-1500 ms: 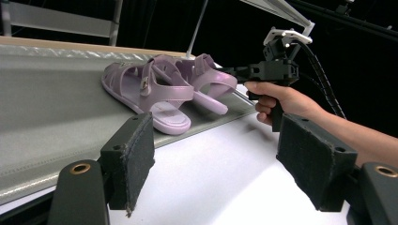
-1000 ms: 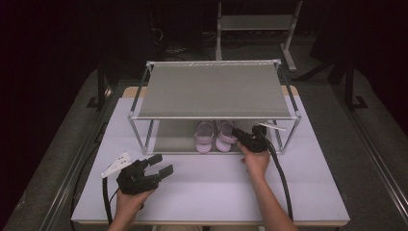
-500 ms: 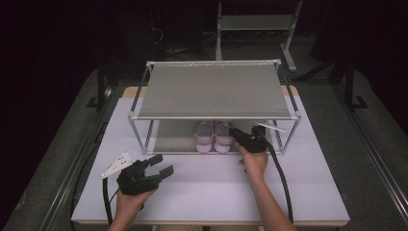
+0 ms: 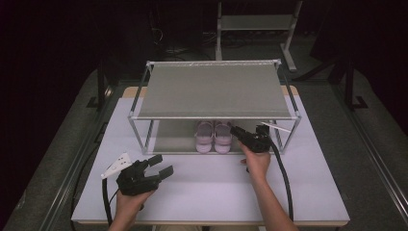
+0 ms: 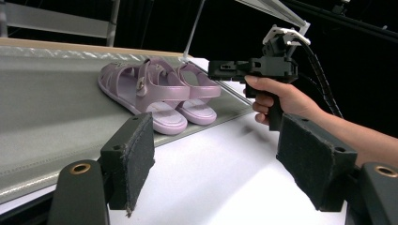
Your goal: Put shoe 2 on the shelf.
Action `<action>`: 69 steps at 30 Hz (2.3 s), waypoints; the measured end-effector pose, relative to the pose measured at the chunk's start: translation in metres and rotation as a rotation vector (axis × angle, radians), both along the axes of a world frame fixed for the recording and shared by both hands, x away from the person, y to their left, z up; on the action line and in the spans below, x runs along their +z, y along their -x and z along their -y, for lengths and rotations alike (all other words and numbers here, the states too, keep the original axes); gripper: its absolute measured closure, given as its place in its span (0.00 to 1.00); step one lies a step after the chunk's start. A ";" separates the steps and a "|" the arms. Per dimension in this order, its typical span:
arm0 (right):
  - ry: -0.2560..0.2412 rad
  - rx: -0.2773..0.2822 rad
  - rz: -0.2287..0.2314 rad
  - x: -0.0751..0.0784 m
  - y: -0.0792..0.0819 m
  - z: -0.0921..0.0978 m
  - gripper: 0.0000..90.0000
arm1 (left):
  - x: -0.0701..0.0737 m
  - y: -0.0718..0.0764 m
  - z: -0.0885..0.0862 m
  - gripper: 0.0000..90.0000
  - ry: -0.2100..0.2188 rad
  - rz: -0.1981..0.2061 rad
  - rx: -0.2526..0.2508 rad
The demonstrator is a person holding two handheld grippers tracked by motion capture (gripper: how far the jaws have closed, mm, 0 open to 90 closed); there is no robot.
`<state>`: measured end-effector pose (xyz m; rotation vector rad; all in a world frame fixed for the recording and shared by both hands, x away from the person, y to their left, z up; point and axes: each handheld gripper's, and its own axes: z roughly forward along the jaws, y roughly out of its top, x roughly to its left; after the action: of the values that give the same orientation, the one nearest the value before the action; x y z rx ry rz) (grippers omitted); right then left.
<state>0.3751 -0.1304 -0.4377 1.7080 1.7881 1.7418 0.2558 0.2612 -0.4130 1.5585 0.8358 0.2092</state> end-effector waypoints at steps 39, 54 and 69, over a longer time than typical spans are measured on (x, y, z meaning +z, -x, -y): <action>-0.031 0.013 -0.052 -0.001 0.027 0.041 0.63 | -0.002 0.001 0.001 0.31 -0.009 -0.006 -0.004; -0.037 0.034 -0.037 0.000 0.039 0.050 0.57 | -0.003 0.001 0.001 0.30 -0.014 -0.010 -0.001; -0.046 0.059 -0.044 -0.003 0.056 0.060 0.54 | -0.003 0.002 0.002 0.30 -0.017 -0.008 -0.004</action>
<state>0.3193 -0.1899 -0.4409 1.7419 1.8490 1.7963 0.2539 0.2592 -0.4164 1.5780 0.8390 0.2074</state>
